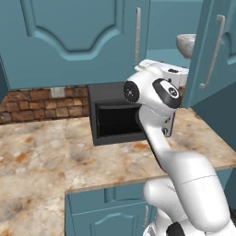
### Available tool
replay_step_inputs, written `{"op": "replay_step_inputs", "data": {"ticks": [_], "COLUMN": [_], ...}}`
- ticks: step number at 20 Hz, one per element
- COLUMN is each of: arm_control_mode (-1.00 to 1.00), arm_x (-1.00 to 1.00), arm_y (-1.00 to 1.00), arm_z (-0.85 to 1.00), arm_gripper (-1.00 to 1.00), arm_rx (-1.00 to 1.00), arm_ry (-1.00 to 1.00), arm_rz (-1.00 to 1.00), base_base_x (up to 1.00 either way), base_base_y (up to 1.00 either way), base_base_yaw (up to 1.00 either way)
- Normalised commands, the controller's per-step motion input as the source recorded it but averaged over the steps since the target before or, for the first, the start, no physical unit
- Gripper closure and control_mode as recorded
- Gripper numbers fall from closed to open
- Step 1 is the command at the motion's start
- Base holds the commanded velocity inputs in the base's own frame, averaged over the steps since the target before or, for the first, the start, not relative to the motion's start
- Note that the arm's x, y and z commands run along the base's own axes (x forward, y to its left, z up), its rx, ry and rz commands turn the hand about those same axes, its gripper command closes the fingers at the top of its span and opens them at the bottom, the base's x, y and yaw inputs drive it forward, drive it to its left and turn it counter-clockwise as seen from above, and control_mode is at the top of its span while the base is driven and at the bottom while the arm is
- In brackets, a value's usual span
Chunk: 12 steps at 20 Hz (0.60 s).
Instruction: Move the bowls from the cabinet to the plates on the dining table.
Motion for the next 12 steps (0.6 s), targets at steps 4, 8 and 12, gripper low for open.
{"op": "replay_step_inputs", "data": {"ticks": [4, 8, 12], "arm_control_mode": [-1.00, -1.00, -1.00], "arm_x": [-0.29, -0.22, -0.22], "arm_y": [-0.41, -0.33, -0.40], "arm_z": [0.00, 0.00, 0.00], "arm_gripper": [-1.00, -1.00, -1.00], "arm_rx": [0.04, 0.01, 0.00], "arm_ry": [-0.06, -0.06, -0.03], "arm_rz": [-0.18, -0.23, -0.23], "base_base_x": [0.00, 0.00, 0.00], "base_base_y": [0.00, 0.00, 0.00], "base_base_yaw": [0.00, 0.00, 0.00]}}
